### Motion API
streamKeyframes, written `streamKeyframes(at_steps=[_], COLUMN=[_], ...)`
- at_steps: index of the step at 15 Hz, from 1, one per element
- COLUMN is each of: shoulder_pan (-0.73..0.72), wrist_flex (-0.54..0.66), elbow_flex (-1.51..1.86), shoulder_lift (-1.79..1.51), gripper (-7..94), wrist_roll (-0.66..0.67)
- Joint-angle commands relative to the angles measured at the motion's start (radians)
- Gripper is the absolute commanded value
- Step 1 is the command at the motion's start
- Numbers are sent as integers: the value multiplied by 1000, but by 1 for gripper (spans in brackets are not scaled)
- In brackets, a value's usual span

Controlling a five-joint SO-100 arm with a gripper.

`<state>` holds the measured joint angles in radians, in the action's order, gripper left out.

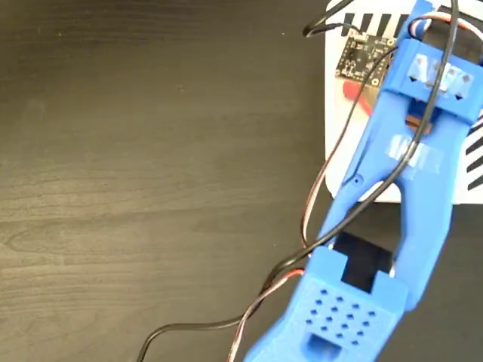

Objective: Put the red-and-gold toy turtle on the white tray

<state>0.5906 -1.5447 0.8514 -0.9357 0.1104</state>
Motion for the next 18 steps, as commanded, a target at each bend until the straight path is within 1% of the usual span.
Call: streamKeyframes(at_steps=[1,2,3,6,7,8,9,10,11,12,13,14,15,16,17,18], shoulder_pan=[15,11,-2,-81,-124,-175,-235,-298,-359,-420,-479,-535,-581,-615,-629,-634], wrist_flex=[38,104,127,172,219,302,420,571,721,865,991,1060,1071,1057,1049,1015], elbow_flex=[29,54,74,181,253,353,485,647,815,988,1167,1324,1450,1565,1678,1786], shoulder_lift=[-144,-199,-261,-462,-537,-623,-716,-816,-919,-1028,-1141,-1243,-1339,-1431,-1517,-1611], gripper=[35,4,0,0,0,0,0,0,0,0,0,0,0,0,0,0], wrist_roll=[-21,-75,-104,-173,-204,-245,-285,-316,-318,-291,-238,-201,-187,-170,-152,-143])
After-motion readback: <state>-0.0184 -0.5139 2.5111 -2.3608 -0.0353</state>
